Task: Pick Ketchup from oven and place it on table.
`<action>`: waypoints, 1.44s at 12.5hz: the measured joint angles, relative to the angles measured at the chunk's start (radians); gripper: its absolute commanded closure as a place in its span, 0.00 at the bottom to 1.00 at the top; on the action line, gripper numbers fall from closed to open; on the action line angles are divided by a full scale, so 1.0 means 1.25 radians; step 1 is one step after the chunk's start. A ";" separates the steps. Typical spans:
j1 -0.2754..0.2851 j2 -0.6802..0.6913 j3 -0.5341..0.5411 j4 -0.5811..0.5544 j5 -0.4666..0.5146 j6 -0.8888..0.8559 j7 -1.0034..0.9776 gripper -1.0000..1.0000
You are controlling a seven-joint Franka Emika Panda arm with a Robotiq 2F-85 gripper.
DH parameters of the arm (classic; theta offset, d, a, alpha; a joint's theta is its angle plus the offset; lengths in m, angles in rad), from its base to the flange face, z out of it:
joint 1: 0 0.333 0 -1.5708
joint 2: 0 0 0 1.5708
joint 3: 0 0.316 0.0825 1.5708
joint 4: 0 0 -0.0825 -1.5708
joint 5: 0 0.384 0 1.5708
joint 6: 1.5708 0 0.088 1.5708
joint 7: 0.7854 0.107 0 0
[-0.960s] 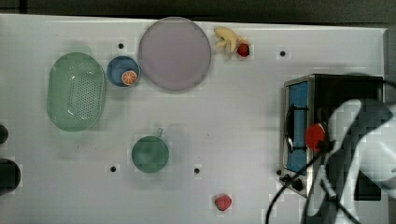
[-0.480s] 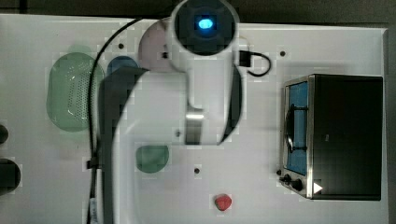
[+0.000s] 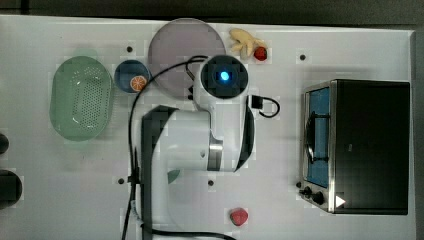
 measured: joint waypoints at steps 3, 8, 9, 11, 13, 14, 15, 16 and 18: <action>-0.006 0.035 -0.021 -0.094 -0.004 0.117 0.000 0.39; -0.018 0.160 -0.028 -0.144 -0.014 0.208 0.000 0.29; -0.011 0.165 -0.041 -0.164 -0.021 0.238 0.000 0.15; -0.015 0.165 -0.044 -0.188 -0.028 0.277 0.000 0.00; -0.020 0.164 -0.044 -0.184 -0.010 0.313 0.002 0.00; -0.020 0.151 -0.043 -0.173 -0.011 0.287 0.013 0.00; -0.019 0.127 -0.046 -0.164 -0.013 0.270 0.027 0.00; -0.020 0.092 -0.050 -0.158 -0.013 0.229 0.032 0.00; -0.009 -0.011 -0.062 -0.105 -0.012 0.063 0.036 0.00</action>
